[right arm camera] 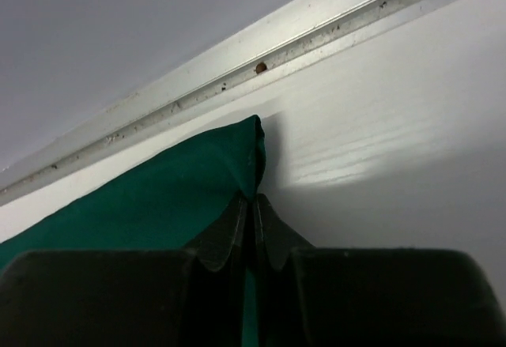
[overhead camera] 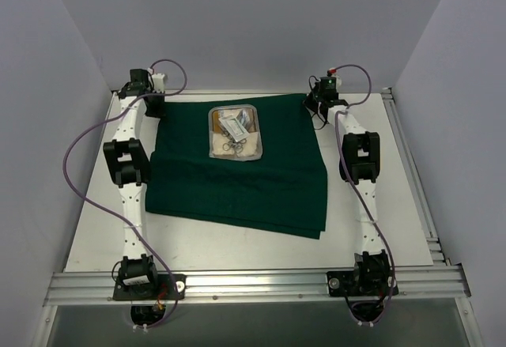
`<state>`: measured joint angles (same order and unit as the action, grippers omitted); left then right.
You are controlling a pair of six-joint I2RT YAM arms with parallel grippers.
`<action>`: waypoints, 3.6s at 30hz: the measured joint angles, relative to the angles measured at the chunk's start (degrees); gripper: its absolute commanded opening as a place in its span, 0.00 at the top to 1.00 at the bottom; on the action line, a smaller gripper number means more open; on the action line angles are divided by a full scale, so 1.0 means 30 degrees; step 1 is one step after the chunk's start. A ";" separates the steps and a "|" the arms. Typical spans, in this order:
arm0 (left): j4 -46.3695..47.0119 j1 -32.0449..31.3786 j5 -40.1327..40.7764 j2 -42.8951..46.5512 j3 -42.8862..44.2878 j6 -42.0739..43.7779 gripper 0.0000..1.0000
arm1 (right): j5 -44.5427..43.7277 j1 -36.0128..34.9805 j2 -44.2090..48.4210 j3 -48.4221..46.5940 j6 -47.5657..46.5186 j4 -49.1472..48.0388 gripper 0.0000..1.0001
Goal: Open and lay out the surgical kit
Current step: Open the surgical kit at the center of the board, then move the container from the surgical kit.
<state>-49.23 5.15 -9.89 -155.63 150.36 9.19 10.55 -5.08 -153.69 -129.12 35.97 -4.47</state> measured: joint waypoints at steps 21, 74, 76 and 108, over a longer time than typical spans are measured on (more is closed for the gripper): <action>-0.1406 0.3468 -0.3759 1.7879 -1.8659 0.3847 0.21 | -0.4095 0.0044 2.0203 2.0116 -0.3876 0.3512 0.43; -0.8298 0.3810 -0.1122 2.2331 -3.1204 1.4338 0.64 | -0.5989 -0.7854 3.3521 3.0221 0.4299 1.3522 0.72; -0.8473 0.3825 -0.0874 2.2331 -3.1197 1.4498 0.55 | -0.6098 -0.7868 3.3521 3.0228 0.4488 1.3726 0.57; -0.1457 0.2404 -0.3490 1.5154 -2.1274 0.4787 0.44 | -0.2076 -0.7096 0.5756 0.5348 -0.4073 0.4401 0.61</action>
<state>-53.60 12.36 -20.36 -110.17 86.54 23.55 4.32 -26.37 -136.42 -113.08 23.75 8.73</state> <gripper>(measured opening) 0.558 0.408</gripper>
